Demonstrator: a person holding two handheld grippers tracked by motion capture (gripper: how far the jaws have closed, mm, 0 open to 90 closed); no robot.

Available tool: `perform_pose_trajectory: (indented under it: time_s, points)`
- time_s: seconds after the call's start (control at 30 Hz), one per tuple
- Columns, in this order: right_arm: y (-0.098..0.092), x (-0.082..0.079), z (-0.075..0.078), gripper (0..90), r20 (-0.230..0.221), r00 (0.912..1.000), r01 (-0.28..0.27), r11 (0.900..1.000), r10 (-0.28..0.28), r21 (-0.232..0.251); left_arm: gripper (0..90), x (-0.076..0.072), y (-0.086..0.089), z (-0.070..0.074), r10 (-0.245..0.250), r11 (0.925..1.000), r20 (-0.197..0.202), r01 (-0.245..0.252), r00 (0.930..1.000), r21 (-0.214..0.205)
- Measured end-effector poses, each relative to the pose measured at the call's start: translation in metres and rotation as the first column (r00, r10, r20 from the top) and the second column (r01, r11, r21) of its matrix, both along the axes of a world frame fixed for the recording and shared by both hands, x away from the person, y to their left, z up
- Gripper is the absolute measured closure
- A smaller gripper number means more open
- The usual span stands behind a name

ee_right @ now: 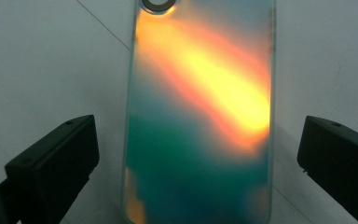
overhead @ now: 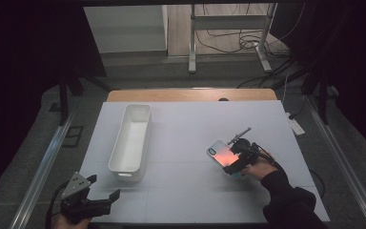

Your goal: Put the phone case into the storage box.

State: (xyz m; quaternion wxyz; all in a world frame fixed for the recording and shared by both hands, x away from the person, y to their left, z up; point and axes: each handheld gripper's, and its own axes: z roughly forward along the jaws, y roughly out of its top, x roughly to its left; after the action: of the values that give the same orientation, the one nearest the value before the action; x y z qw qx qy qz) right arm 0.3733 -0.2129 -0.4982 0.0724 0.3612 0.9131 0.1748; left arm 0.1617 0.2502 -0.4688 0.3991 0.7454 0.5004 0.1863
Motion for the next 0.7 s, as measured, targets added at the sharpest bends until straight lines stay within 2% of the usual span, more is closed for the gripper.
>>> perform_pose_trajectory:
  time_s: [0.37, 0.63, 0.7]
  points:
    - [0.001, 0.002, -0.013, 0.0, -0.004, 0.9997, -0.025, 0.9981, 0.025, -0.057, 4.1, 0.0, 0.0, 0.0, 0.0, 1.0, -0.001, 0.0, 1.0, 0.001]
    - [0.001, 0.002, -0.013, 0.0, -0.002, 0.9997, -0.026, 0.9977, 0.026, -0.062, 4.2, 0.0, -0.001, 0.0, -0.001, 1.0, 0.0, 0.001, 1.0, 0.003]
    - [0.001, 0.001, -0.012, 4.2, -0.011, 0.9996, -0.028, 0.998, 0.027, -0.057, 4.1, 0.0, -0.001, 0.0, -0.001, 1.0, 0.001, 0.001, 1.0, 0.004]
